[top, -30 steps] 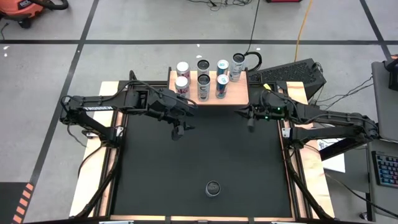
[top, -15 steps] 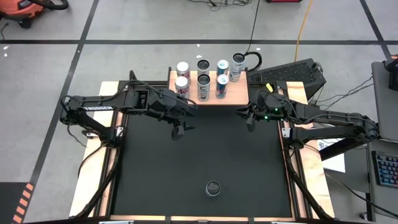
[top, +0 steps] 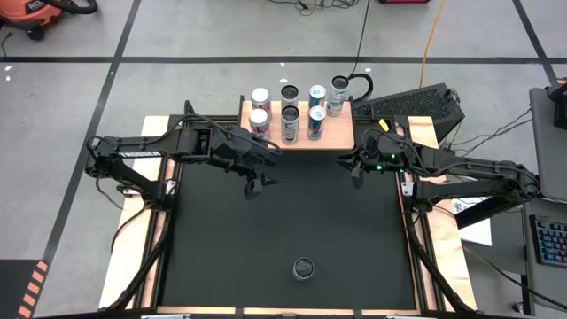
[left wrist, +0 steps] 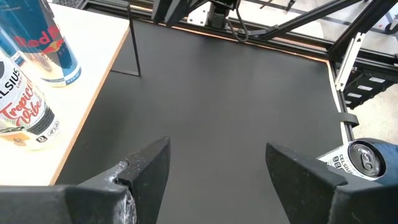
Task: Place canned beverage on shelf
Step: Put the white and blue soda can aligned with the other white and blue soda can on the shelf
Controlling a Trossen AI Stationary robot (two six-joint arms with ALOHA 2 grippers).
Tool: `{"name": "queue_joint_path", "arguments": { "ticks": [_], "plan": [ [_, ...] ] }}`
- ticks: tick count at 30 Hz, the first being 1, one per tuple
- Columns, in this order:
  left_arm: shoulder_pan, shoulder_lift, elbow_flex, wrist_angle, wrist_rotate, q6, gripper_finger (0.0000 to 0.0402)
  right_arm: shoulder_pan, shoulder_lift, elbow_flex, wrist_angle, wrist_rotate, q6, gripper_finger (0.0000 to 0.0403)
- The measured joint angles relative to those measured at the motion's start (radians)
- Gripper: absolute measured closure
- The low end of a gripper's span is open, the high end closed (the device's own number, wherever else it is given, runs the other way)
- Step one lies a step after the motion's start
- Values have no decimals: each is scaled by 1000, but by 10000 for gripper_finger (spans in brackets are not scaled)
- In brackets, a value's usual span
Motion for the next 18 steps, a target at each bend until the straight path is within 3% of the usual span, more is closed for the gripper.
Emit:
{"name": "queue_joint_path", "arguments": {
  "ticks": [9, 13, 18],
  "plan": [
    [0, 0, 0, -2, 0, 0, 134, -12, 0, 0, 31, -2, 13, 325],
    [0, 0, 0, -2, 0, 0, 134, -11, 0, 0, 30, -84, 110, 324],
    [0, 0, 0, -2, 0, 0, 134, -12, 0, 0, 29, -106, 117, 282]
  ]
}}
